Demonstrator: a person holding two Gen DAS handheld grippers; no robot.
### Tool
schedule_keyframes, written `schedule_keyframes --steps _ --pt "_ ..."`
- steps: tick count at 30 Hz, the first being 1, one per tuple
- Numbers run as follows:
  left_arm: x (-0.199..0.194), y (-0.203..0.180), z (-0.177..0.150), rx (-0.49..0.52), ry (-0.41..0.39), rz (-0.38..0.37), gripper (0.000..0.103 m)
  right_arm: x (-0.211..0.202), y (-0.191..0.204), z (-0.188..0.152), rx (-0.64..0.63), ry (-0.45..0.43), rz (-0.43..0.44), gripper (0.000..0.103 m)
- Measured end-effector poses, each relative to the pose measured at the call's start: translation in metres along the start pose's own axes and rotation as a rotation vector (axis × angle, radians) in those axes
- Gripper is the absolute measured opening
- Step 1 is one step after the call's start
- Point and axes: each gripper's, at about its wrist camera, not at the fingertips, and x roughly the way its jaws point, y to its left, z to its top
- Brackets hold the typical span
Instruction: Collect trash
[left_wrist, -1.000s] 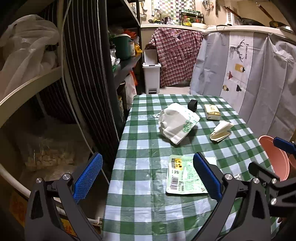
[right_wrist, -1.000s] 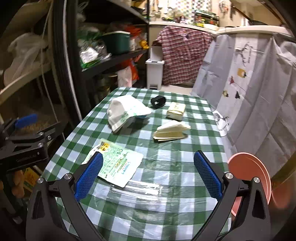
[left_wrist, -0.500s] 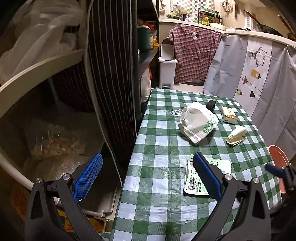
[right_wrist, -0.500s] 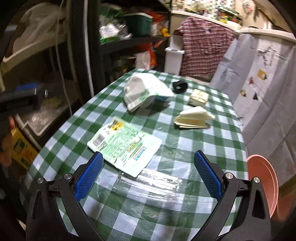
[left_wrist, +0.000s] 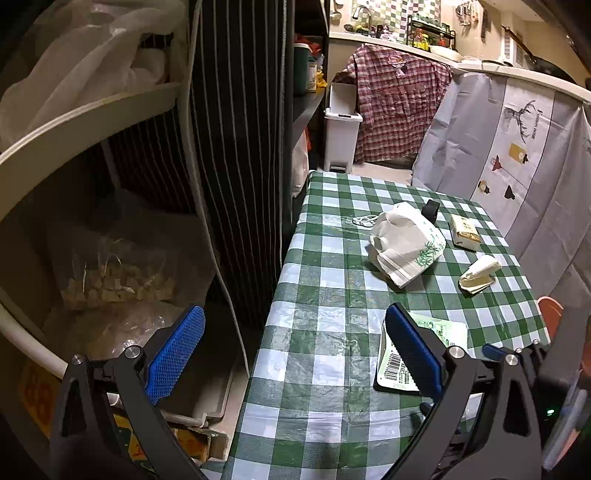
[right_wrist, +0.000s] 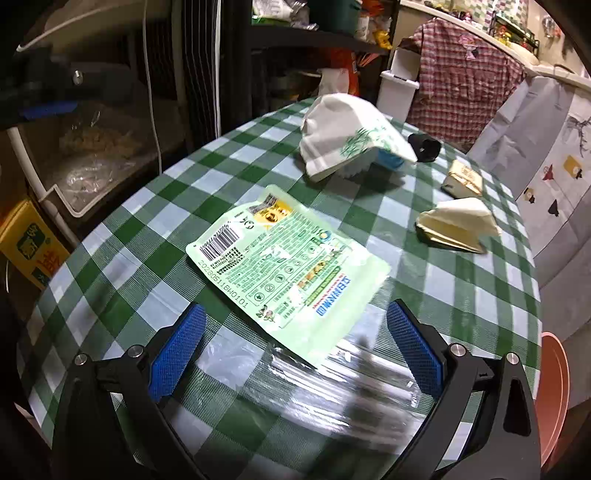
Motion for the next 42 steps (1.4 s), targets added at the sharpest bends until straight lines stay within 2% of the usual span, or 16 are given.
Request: schedule_keyframes --steps 15,17,19,23,26,27,30,32,33,34,42 --pt "0.009 0.000 0.000 -0.010 0.027 -0.016 0.095 0.031 -0.001 0.009 0.057 0.015 0.039 0.095" --pt "0.009 0.000 0.000 -0.009 0.028 -0.017 0.095 0.031 -0.003 0.009 0.071 0.013 0.054 0.090" --pt "0.009 -0.001 0.000 -0.009 0.028 -0.016 0.095 0.028 -0.006 0.008 0.085 0.001 0.052 0.077" --pt "0.009 -0.001 -0.001 -0.006 0.027 -0.016 0.095 0.028 -0.011 0.009 0.108 -0.008 0.050 0.068" --pt "0.010 -0.001 -0.002 -0.001 0.026 -0.011 0.095 0.025 -0.010 0.009 0.093 -0.023 0.061 0.053" --pt "0.010 -0.001 -0.002 -0.002 0.028 -0.010 0.095 0.024 -0.007 0.010 0.079 -0.027 0.069 0.038" --pt "0.011 0.001 -0.002 -0.012 0.035 -0.011 0.095 0.023 0.004 0.010 0.018 -0.033 0.066 0.020" --pt "0.012 0.002 -0.002 -0.016 0.038 -0.014 0.095 0.022 0.009 0.011 -0.003 -0.037 0.059 0.013" --pt "0.012 0.002 -0.001 -0.017 0.037 -0.017 0.095 0.022 0.009 0.011 -0.006 -0.040 0.055 0.003" --pt "0.011 0.002 -0.002 -0.016 0.036 -0.018 0.095 0.021 0.009 0.010 -0.005 -0.043 0.055 0.000" --pt "0.010 0.000 -0.002 -0.013 0.031 -0.022 0.095 0.009 0.001 0.010 0.014 -0.092 0.011 0.001"
